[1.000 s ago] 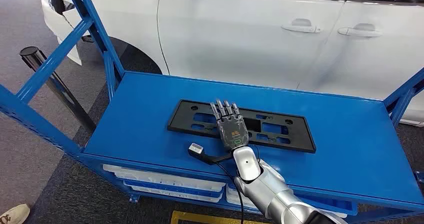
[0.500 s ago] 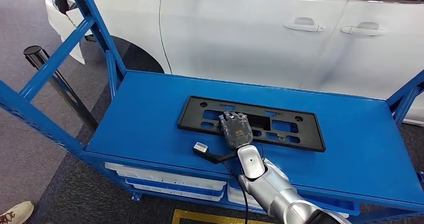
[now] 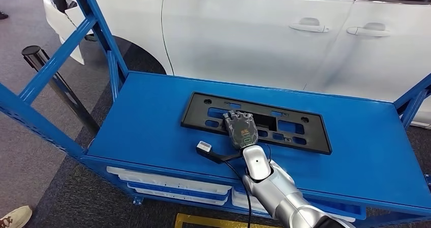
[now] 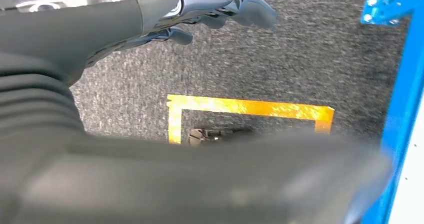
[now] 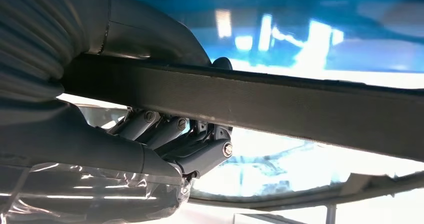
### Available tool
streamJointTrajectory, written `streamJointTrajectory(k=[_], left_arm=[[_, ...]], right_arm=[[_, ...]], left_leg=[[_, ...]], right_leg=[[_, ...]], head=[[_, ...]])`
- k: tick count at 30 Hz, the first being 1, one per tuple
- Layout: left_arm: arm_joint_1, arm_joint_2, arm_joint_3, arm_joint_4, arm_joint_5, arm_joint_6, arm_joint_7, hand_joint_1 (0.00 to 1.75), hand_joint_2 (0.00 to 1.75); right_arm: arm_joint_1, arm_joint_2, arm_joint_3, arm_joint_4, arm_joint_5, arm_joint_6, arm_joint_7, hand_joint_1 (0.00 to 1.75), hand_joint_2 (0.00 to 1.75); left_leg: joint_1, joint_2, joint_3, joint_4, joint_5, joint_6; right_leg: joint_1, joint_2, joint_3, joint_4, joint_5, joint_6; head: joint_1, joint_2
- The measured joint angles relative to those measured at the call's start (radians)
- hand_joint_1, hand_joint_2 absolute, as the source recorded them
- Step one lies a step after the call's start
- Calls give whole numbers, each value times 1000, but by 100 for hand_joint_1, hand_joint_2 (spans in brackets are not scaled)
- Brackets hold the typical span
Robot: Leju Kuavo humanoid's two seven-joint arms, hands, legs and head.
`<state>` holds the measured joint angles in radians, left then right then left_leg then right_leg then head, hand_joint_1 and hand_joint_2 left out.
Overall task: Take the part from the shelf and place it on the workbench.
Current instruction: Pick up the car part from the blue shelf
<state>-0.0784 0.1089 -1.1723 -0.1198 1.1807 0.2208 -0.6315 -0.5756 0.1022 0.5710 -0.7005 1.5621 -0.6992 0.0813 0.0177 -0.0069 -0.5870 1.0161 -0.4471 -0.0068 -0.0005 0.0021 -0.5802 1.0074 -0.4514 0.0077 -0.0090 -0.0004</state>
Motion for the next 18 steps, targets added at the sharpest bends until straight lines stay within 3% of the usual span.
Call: streamJointTrajectory(k=[2, 3, 5, 6, 7, 8, 11, 12, 14, 16, 18], left_arm=[[-1, 0, -1, 0, 0, 2, 0, 0, 175], [-1, 0, -1, 0, 0, 2, 0, 0, 175], [-2, 0, -1, 0, 0, 1, -1, 0, 175], [-1, 0, -1, 0, 0, 1, -2, 0, 175], [-1, 0, -1, 0, 0, 2, 0, 0, 175], [0, 0, 1, 0, 0, 5, 4, 0, 175], [0, -2, 13, 0, 0, 19, 17, 0, 175], [-1, -3, 18, 0, 0, 20, 17, 0, 175], [1, -4, 34, 0, 0, 10, 3, 0, 175], [5, -5, 61, 0, 0, -18, -29, 0, 175], [4, -5, 107, 0, 0, -52, -56, 0, 175]], right_arm=[[3, 0, -8, -18, -1, 0, -3, 175, 175], [4, -1, -12, -24, -2, 0, -4, 175, 175], [9, -2, -17, -33, -3, 0, -6, 175, 175], [13, -3, -19, -38, -4, 0, -9, 175, 175], [20, -5, -20, -47, -7, 0, -14, 175, 175], [26, -6, -22, -64, -11, 0, -21, 175, 175], [37, -9, -36, -151, -35, 0, -56, 175, 175], [39, -10, -43, -191, -49, 0, -75, 175, 175], [56, -10, -63, -286, -110, 0, -149, 175, 175], [88, -1, -106, -401, -286, 0, -340, 175, 175], [120, 13, -154, -544, -632, 0, -612, 175, 175]], left_leg=[[2, 0, 1, -5, 4, 13], [3, 0, 2, -8, 6, 19], [2, 1, 1, -8, 5, 24], [1, 0, 1, -7, 5, 25], [1, 0, 2, -7, 4, 26], [0, -1, 2, -6, 4, 25], [-2, -3, 4, -1, -1, 19], [-3, -3, 2, 0, -2, 15], [-5, -2, 0, -2, -2, 5], [-5, -1, 2, -3, -5, -6], [-4, 0, -18, 47, -42, -15]], right_leg=[[-3, 0, -11, 26, -21, 10], [-5, -1, -30, 69, -46, 15], [-6, -1, -94, 205, -109, 20], [-6, -1, -125, 266, -128, 21], [-6, -1, -142, 295, -129, 20], [-6, -1, -140, 283, -110, 19], [-2, -1, -53, 85, -8, 4], [0, -2, -33, 36, 8, -1], [6, -2, -23, 7, 11, -7], [3, -2, -21, 0, 15, -16], [-3, -5, -15, -9, 18, -26]], head=[[2, 0], [2, 0], [4, 0], [4, 0], [4, 0], [4, 0], [3, 0], [3, 0], [3, 0], [3, 0], [1, 0]])
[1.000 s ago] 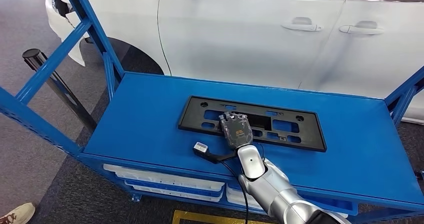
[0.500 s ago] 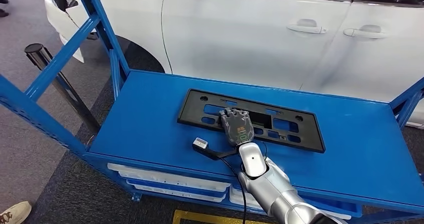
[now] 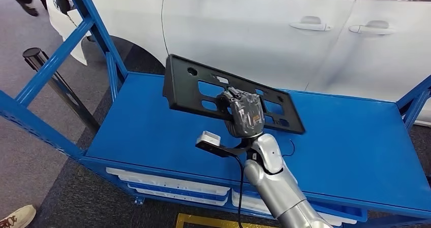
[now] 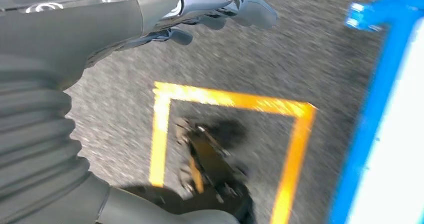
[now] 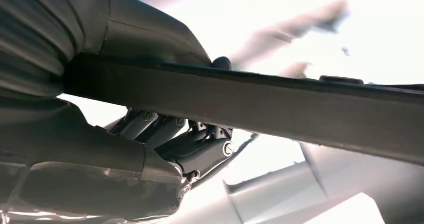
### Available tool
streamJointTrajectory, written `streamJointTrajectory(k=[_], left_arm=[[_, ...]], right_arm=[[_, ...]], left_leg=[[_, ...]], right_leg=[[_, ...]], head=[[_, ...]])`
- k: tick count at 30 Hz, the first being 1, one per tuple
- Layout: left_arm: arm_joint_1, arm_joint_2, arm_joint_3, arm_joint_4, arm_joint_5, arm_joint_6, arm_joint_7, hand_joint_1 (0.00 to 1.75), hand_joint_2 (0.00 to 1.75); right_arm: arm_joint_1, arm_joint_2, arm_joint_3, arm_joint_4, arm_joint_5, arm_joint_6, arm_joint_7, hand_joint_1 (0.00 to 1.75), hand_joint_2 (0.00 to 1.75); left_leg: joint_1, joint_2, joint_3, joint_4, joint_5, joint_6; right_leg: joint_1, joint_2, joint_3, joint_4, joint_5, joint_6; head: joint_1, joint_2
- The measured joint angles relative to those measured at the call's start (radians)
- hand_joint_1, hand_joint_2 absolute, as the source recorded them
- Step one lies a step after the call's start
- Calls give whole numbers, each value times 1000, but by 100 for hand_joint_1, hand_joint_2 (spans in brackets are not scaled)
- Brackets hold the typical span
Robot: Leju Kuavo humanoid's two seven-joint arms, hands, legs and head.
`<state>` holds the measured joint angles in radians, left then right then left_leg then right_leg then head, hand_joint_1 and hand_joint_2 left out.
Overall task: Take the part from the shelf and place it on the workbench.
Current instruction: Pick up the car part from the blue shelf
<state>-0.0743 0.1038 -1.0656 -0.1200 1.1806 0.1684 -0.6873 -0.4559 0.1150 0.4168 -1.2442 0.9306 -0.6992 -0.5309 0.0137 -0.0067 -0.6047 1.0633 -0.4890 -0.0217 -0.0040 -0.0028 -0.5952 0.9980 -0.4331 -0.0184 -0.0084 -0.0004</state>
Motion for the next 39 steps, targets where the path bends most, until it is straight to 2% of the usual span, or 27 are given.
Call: streamJointTrajectory(k=[1, 2, 3, 4, 5, 6, 7, 9, 10, 12, 14, 16, 18, 19, 20, 21, 23, 25, 28, 30, 31, 33, 34, 35, 36, 37, 39], left_arm=[[-1, 1, 28, 0, 0, -14, -6, 0, 175], [-1, 2, 58, 0, 0, -26, -8, 0, 175], [2, 3, 86, 0, 0, -35, -10, 0, 175], [6, 4, 114, 0, 0, -43, -10, 0, 175], [11, 4, 137, 0, 1, -49, -11, 0, 175], [14, 4, 155, 0, 1, -53, -11, 0, 175], [15, 5, 170, 0, 1, -55, -12, 0, 175], [13, 7, 192, 0, 1, -55, -12, 0, 175], [12, 7, 200, 0, 0, -53, -13, 0, 175], [14, 7, 210, 0, -3, -45, -13, 0, 175], [16, 5, 215, 0, -4, -33, -13, 0, 175], [16, 3, 222, 0, -4, -21, -13, 0, 175], [15, 2, 227, 0, -4, -9, -13, 0, 175], [15, 2, 228, 0, -4, -5, -13, 0, 175], [16, 1, 228, 0, -4, -2, -13, 0, 175], [16, 0, 228, 0, -4, 0, -13, 0, 175], [15, -3, 228, 0, -4, 0, -13, 0, 175], [15, -4, 228, 0, -4, 1, -13, 0, 175], [14, -4, 228, 0, -4, 3, -13, 0, 175], [12, -5, 228, 0, -7, 3, -13, 0, 175], [11, -5, 228, 0, -8, 3, -12, 0, 175], [10, -5, 228, 0, -9, 7, -7, 0, 175], [11, -5, 228, 0, -9, 11, -3, 0, 175], [10, -5, 227, 0, -9, 15, 1, 0, 175], [10, -5, 227, 0, -9, 18, 4, 0, 175], [9, -5, 227, 0, -9, 21, 6, 0, 175], [5, -4, 226, 0, -9, 26, 8, 0, 175]], right_arm=[[13, 0, -11, -83, -229, 5, -108, 175, 175], [24, -7, -10, -172, -476, 18, -170, 175, 175], [33, -19, -4, -259, -714, 35, -192, 175, 175], [42, -32, 3, -340, -929, 55, -193, 175, 175], [50, -43, 8, -411, -1105, 71, -184, 175, 175], [58, -52, 11, -474, -1234, 83, -179, 175, 175], [64, -58, 13, -528, -1310, 91, -176, 175, 175], [72, -69, 18, -615, -1302, 109, -173, 175, 175], [76, -73, 18, -648, -1232, 127, -171, 175, 175], [87, -80, 14, -716, -1086, 200, -170, 175, 175], [102, -83, 1, -775, -1047, 310, -169, 175, 175], [118, -84, -22, -806, -1110, 433, -168, 175, 175], [142, -85, -48, -813, -1189, 548, -168, 175, 175], [154, -86, -57, -812, -1217, 590, -168, 175, 175], [163, -86, -64, -811, -1234, 615, -167, 175, 175], [170, -87, -69, -810, -1243, 629, -166, 175, 175], [175, -87, -77, -809, -1248, 639, -165, 175, 175], [177, -88, -82, -809, -1254, 644, -166, 175, 175], [177, -93, -84, -798, -1277, 653, -166, 175, 175], [177, -97, -80, -783, -1276, 666, -166, 175, 175], [178, -99, -77, -776, -1270, 677, -165, 175, 175], [180, -101, -72, -760, -1264, 705, -165, 175, 175], [182, -103, -68, -751, -1267, 719, -165, 175, 175], [183, -105, -63, -741, -1274, 729, -165, 175, 175], [184, -107, -58, -731, -1281, 735, -165, 175, 175], [184, -109, -53, -723, -1288, 737, -165, 175, 175], [183, -112, -44, -713, -1296, 736, -165, 175, 175]], left_leg=[[1, 1, -25, 58, -34, -3], [1, 1, -56, 128, -70, -6], [2, 2, -84, 192, -96, -9], [3, 2, -102, 232, -106, -11], [4, 2, -100, 233, -94, -11], [5, 2, -78, 190, -64, -10], [6, 2, -42, 118, -24, -7], [3, 2, 24, -13, 23, 2], [0, 2, 39, -44, 28, 7], [-3, 0, 42, -56, 26, 15], [1, 1, 44, -64, 31, 27], [6, 2, 47, -70, 36, 38], [5, 2, 45, -70, 36, 41], [5, 2, 45, -69, 36, 41], [5, 2, 45, -68, 36, 41], [5, 1, 45, -67, 36, 40], [5, -1, 47, -65, 33, 36], [2, -2, 46, -62, 29, 26], [1, -2, 44, -62, 29, 7], [3, 0, 35, -33, 4, -3], [4, 0, 19, 9, -25, -7], [5, 1, -33, 137, -97, -11], [5, 1, -54, 191, -119, -12], [5, 1, -63, 217, -122, -12], [5, 1, -52, 201, -106, -11], [5, 1, -23, 151, -76, -8], [2, 1, 49, 12, -20, 2]], right_leg=[[-1, -2, 2, -2, 0, -3], [0, -4, 2, -2, -1, -6], [0, -6, 3, -1, -2, -7], [1, -6, 4, -1, -3, -8], [1, -5, 5, -1, -4, -8], [0, -3, 7, 1, -5, -7], [0, 0, 10, 2, -7, -5], [3, 2, 11, 6, -11, 3], [4, 2, 10, 8, -11, 8], [4, 2, 8, 8, -10, 18], [2, 2, 5, 18, -20, 29], [0, 3, -28, 93, -67, 39], [-3, 3, -94, 231, -130, 45], [-5, 3, -119, 282, -144, 48], [-7, 3, -127, 297, -139, 49], [-9, 3, -114, 270, -115, 50], [-12, 2, -44, 130, -49, 46], [-8, 3, 5, 26, -17, 38], [-4, 4, 7, 11, -13, 22], [-7, 2, 9, 4, -6, 9], [-9, 0, 9, 1, -2, 4], [-6, -1, 5, 1, 0, -1], [-4, -2, 3, 2, 1, -2], [-2, -2, 1, 3, 2, -3], [-1, -2, -1, 5, 3, -4], [0, -2, -2, 6, 3, -4], [3, -2, -4, 11, 5, 0]], head=[[-1, 0], [-2, 0], [-2, 0], [-2, 0], [-2, 0], [-2, 0], [-2, 0], [-2, 0], [-2, 0], [-2, 0], [-1, 0], [3, 0], [5, 0], [5, 0], [5, 0], [6, 0], [6, 0], [5, 0], [5, 0], [3, 0], [2, 0], [0, 0], [0, 0], [0, 0], [0, 0], [0, 0], [0, 0]])
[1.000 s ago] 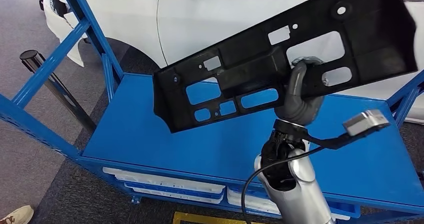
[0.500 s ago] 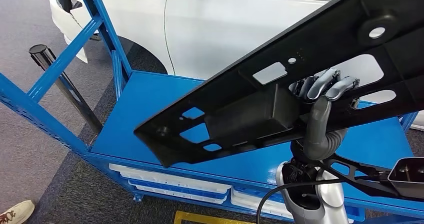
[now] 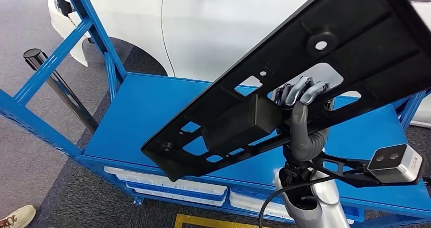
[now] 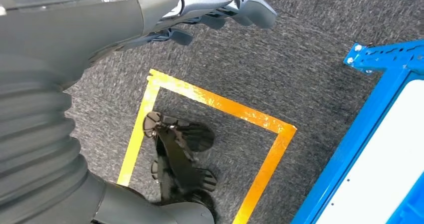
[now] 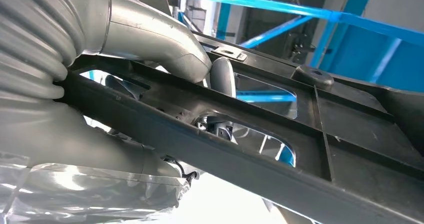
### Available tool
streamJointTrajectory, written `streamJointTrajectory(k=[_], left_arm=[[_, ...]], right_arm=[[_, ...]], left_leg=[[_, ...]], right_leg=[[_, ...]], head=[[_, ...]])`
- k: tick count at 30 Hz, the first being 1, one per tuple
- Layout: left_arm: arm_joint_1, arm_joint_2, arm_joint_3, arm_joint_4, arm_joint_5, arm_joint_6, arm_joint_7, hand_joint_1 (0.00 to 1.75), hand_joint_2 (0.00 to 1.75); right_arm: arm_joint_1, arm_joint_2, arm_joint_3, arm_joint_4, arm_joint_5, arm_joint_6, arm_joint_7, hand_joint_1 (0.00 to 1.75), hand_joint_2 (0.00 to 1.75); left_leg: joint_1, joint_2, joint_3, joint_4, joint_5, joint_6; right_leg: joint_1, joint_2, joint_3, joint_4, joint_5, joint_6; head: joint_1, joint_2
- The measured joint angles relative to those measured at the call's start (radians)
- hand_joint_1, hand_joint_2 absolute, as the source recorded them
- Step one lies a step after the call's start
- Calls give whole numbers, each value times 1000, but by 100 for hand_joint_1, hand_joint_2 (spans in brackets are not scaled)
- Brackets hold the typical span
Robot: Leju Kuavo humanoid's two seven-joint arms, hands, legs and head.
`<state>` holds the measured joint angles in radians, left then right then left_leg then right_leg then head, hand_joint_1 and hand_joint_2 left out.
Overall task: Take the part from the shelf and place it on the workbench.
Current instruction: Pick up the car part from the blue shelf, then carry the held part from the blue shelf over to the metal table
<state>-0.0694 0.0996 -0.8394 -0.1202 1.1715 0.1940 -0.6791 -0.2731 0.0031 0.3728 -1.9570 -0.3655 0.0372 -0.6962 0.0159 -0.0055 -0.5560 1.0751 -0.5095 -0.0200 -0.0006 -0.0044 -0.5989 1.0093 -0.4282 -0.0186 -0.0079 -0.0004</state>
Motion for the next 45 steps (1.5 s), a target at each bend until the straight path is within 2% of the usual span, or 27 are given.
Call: streamJointTrajectory(k=[2, 5, 6, 8, 10, 12, 13, 14, 17, 18, 21, 23, 26, 27, 28, 29, 31, 33, 34, 36, 37, 39, 41, 42, 43, 44, 45], left_arm=[[-5, 0, -1, 0, 0, 5, 5, 0, 175], [-7, 0, -4, 0, 0, 9, 13, 0, 175], [-9, 0, -6, 0, 0, 10, 15, 0, 175], [-13, -1, -9, 0, 1, 12, 17, 0, 175], [-15, -1, -11, 0, 1, 12, 17, 0, 175], [-15, -1, -14, 0, 1, 12, 18, 0, 175], [-15, -1, -16, 0, 1, 12, 18, 0, 175], [-15, -1, -18, 0, 1, 13, 18, 0, 175], [-17, -1, -23, 0, 2, 17, 23, 0, 175], [-17, -1, -25, 0, 2, 20, 25, 0, 175], [-16, -1, -28, 0, 1, 34, 32, 0, 175], [-13, -2, -30, 0, 0, 42, 34, 0, 175], [-10, -2, -34, 0, 0, 48, 35, 0, 175], [-9, -2, -35, 0, 0, 49, 35, 0, 175], [-9, -2, -36, 0, 0, 50, 36, 0, 175], [-8, -2, -38, 0, 0, 52, 37, 0, 175], [-9, -1, -43, 0, 0, 57, 40, 0, 175], [-11, 0, -48, 0, 0, 60, 40, 0, 175], [-12, 1, -49, 0, 0, 60, 39, 0, 175], [-11, 1, -51, 0, 1, 60, 39, 0, 175], [-11, 1, -52, 0, 1, 60, 39, 0, 175], [-11, 1, -52, 0, 2, 59, 39, 0, 175], [-11, 1, -53, 0, 2, 58, 39, 0, 175], [-10, 1, -54, 0, 2, 57, 39, 0, 175], [-9, 1, -54, 0, 2, 57, 39, 0, 175], [-7, 0, -55, 0, 2, 57, 39, 0, 175], [-7, 0, -56, 0, 2, 57, 39, 0, 175]], right_arm=[[-4, -3, 9, 7, -6, -3, 0, 175, 175], [-10, -8, 21, 15, -15, -11, 0, 175, 175], [-14, -11, 24, 16, -18, -15, 1, 175, 175], [-23, -15, 28, 19, -23, -20, 2, 175, 175], [-27, -18, 30, 21, -24, -20, 3, 175, 175], [-27, -22, 32, 24, -24, -20, 4, 175, 175], [-27, -24, 33, 26, -25, -21, 5, 175, 175], [-28, -25, 34, 27, -25, -21, 5, 175, 175], [-38, -26, 37, 28, -31, -23, 9, 175, 175], [-42, -27, 38, 28, -34, -23, 10, 175, 175], [-45, -31, 45, 31, -39, -23, 11, 175, 175], [-44, -31, 50, 36, -39, -20, 9, 175, 175], [-40, -31, 57, 45, -31, -13, 5, 175, 175], [-38, -31, 59, 48, -24, -10, 5, 175, 175], [-35, -30, 60, 51, -17, -7, 5, 175, 175], [-34, -29, 62, 54, -11, -4, 4, 175, 175], [-34, -24, 67, 59, -8, -4, 6, 175, 175], [-40, -20, 70, 62, -14, -8, 10, 175, 175], [-43, -18, 72, 63, -17, -10, 12, 175, 175], [-49, -19, 76, 66, -19, -12, 14, 175, 175], [-51, -19, 78, 68, -20, -12, 14, 175, 175], [-54, -20, 80, 71, -20, -6, 14, 175, 175], [-57, -25, 81, 76, -20, 2, 15, 175, 175], [-58, -29, 82, 80, -21, 5, 18, 175, 175], [-61, -33, 82, 85, -25, 10, 23, 175, 175], [-65, -37, 83, 91, -30, 16, 32, 175, 175], [-70, -41, 83, 97, -38, 24, 44, 175, 175]], left_leg=[[-5, -1, 29, -67, 18, 10], [-5, -1, 19, -74, 34, 26], [-3, 1, 15, -77, 43, 33], [0, 3, 3, -80, 58, 43], [0, 4, -14, -79, 68, 45], [-1, 4, -33, -77, 80, 44], [-1, 4, -43, -74, 86, 43], [-1, 3, -52, -71, 92, 41], [-2, 2, -74, -61, 106, 28], [-3, 2, -77, -60, 112, 22], [-3, 1, -82, -64, 127, 3], [-1, 0, -99, -26, 82, -5], [0, 1, -149, 152, -54, -12], [0, 1, -155, 200, -71, -13], [0, 1, -145, 219, -66, -13], [0, 1, -117, 199, -43, -10], [-3, 1, -16, 69, -4, 3], [-10, 1, 66, -56, -4, 13], [-13, 0, 80, -85, -10, 16], [-16, 1, 74, -96, 4, 24], [-14, 3, 68, -99, 14, 30], [-9, 8, 47, -105, 40, 42], [-9, 9, 16, -103, 64, 46], [-9, 9, -1, -101, 76, 46], [-9, 9, -19, -98, 87, 44], [-9, 9, -37, -94, 97, 42], [-8, 9, -54, -88, 106, 39]], right_leg=[[2, 0, -5, 3, 6, 10], [1, 2, -14, 5, 11, 29], [0, 4, -22, 21, -7, 34], [-3, 5, -49, 87, -69, 41], [-6, 5, -85, 198, -140, 47], [-9, 5, -103, 283, -174, 52], [-10, 5, -88, 281, -166, 53], [-11, 5, -54, 238, -143, 53], [-9, 5, 76, 37, -89, 43], [-6, 5, 93, 4, -87, 38], [-5, 4, 84, -8, -72, 19], [-9, 0, 68, -14, -52, 3], [-5, -2, 33, -15, -22, -8], [-3, -2, 20, -14, -13, -9], [0, -2, 7, -12, -3, -9], [2, -2, -5, -11, 6, -9], [7, -2, -25, -8, 23, -6], [8, -2, -34, -7, 38, 3], [7, -3, -35, -8, 45, 9], [4, -5, -37, -9, 56, 21], [2, -3, -43, -2, 46, 27], [-1, 0, -70, 62, -28, 38], [-5, 1, -109, 192, -123, 48], [-8, 1, -120, 251, -146, 52], [-10, 1, -117, 283, -143, 55], [-12, 1, -96, 279, -122, 57], [-14, 1, -57, 239, -93, 58]], head=[[0, 0], [0, 0], [2, 0], [5, 0], [7, 0], [6, 0], [7, 0], [7, 0], [6, 0], [7, 0], [9, 0], [7, 0], [4, 0], [4, 0], [4, 0], [4, 0], [4, 0], [5, 0], [3, 0], [0, 0], [-2, 0], [1, 0], [4, 0], [4, 0], [4, 0], [4, 0], [4, 0]])
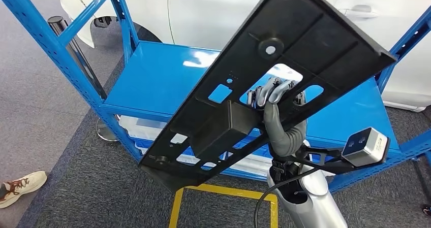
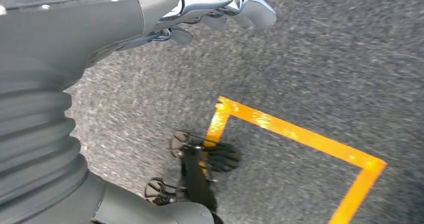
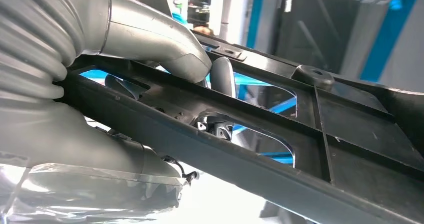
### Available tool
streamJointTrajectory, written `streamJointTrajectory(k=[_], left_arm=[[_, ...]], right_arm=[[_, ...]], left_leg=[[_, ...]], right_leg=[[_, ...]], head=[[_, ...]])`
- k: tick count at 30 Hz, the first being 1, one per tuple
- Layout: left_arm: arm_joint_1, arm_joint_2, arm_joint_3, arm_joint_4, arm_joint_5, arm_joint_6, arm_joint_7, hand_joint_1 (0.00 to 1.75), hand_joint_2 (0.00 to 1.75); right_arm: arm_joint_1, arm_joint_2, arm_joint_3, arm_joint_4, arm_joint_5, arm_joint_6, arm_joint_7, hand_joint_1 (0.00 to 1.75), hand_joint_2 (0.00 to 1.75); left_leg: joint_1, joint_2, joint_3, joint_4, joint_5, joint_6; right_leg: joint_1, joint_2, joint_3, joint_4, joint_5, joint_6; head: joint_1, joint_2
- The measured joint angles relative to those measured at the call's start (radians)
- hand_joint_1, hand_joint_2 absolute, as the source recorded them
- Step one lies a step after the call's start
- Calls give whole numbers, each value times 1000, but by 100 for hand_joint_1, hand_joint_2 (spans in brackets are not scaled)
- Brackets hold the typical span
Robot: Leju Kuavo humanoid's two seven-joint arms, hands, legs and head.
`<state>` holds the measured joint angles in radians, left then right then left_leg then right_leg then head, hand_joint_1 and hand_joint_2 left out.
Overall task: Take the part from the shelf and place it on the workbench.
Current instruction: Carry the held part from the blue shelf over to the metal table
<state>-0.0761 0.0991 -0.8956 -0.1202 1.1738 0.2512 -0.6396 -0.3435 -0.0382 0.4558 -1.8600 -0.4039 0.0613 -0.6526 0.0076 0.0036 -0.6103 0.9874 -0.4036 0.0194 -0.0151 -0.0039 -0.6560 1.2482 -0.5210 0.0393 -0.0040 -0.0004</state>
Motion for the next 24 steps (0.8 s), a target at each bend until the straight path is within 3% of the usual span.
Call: streamJointTrajectory(k=[2, 4, 7, 8, 9, 11, 12, 13, 14, 16, 18, 19, 20, 22, 23, 24], left_arm=[[0, -1, -2, 0, 0, 0, 2, 0, 175], [0, -2, -3, 0, 0, 0, 4, 0, 175], [3, -3, -5, 0, 0, 0, 10, 0, 175], [4, -4, -6, 0, -1, 0, 11, 0, 175], [5, -4, -7, 0, -1, 0, 12, 0, 175], [7, -4, -9, 0, -1, 0, 12, 0, 175], [7, -4, -10, 0, -1, 1, 12, 0, 175], [7, -4, -10, 0, -1, 1, 11, 0, 175], [8, -4, -11, 0, -1, 1, 11, 0, 175], [7, -4, -12, 0, -1, 1, 10, 0, 175], [3, -3, -12, 0, -1, 0, 10, 0, 175], [1, -2, -13, 0, -1, 0, 9, 0, 175], [0, -1, -13, 0, -1, -1, 9, 0, 175], [1, -1, -14, 0, -2, -1, 9, 0, 175], [0, 0, -15, 0, -1, -1, 10, 0, 175], [0, 0, -16, 0, -1, -1, 10, 0, 175]], right_arm=[[-17, -8, 0, 8, -17, 18, 23, 175, 175], [-31, -16, -2, 12, -30, 30, 39, 175, 175], [-42, -28, -7, 16, -39, 41, 52, 175, 175], [-44, -31, -8, 17, -41, 46, 55, 175, 175], [-46, -34, -9, 19, -43, 53, 58, 175, 175], [-48, -38, -12, 22, -46, 65, 60, 175, 175], [-48, -40, -14, 23, -47, 69, 61, 175, 175], [-47, -41, -17, 24, -47, 73, 62, 175, 175], [-47, -43, -19, 24, -47, 78, 63, 175, 175], [-46, -46, -25, 24, -46, 92, 64, 175, 175], [-46, -49, -32, 23, -44, 106, 64, 175, 175], [-47, -49, -37, 23, -43, 112, 64, 175, 175], [-48, -49, -41, 22, -42, 116, 63, 175, 175], [-48, -50, -50, 22, -42, 123, 63, 175, 175], [-48, -51, -54, 22, -43, 124, 63, 175, 175], [-48, -51, -58, 22, -43, 124, 63, 175, 175]], left_leg=[[0, 0, -28, 15, 14, -8], [-2, -1, -41, 21, 29, -18], [1, -3, -50, 19, 41, -36], [2, -3, -59, 33, 20, -41], [4, -4, -72, 69, -20, -45], [5, -4, -106, 194, -121, -52], [5, -4, -118, 260, -152, -55], [6, -4, -118, 303, -158, -56], [6, -3, -102, 312, -142, -57], [6, -4, -14, 223, -93, -52], [2, -5, 93, 76, -97, -43], [0, -6, 122, 27, -108, -38], [-4, -7, 132, 2, -115, -33], [-2, -5, 121, -5, -99, -18], [-1, -3, 113, -7, -87, -10], [2, 0, 102, -9, -74, -2]], right_leg=[[0, 0, 103, -143, 17, -5], [5, 2, 161, -237, 0, -18], [7, 0, 152, -255, 17, -42], [5, -2, 143, -257, 30, -51], [3, -3, 132, -260, 42, -57], [5, -4, 105, -259, 65, -64], [6, -4, 89, -258, 76, -64], [6, -4, 73, -256, 87, -63], [7, -4, 57, -253, 98, -61], [7, -4, 30, -248, 117, -55], [9, -4, 14, -244, 134, -46], [10, -5, 11, -245, 143, -40], [10, -5, 9, -247, 151, -34], [8, -5, 4, -248, 159, -22], [7, -4, -4, -235, 141, -17], [6, -2, -18, -203, 103, -13]], head=[[0, 0], [2, 0], [8, 0], [6, 0], [4, 0], [0, 0], [0, 0], [0, 0], [-1, 0], [-1, 0], [0, 0], [-1, 0], [-2, 0], [-4, 0], [-3, 0], [-1, 0]])
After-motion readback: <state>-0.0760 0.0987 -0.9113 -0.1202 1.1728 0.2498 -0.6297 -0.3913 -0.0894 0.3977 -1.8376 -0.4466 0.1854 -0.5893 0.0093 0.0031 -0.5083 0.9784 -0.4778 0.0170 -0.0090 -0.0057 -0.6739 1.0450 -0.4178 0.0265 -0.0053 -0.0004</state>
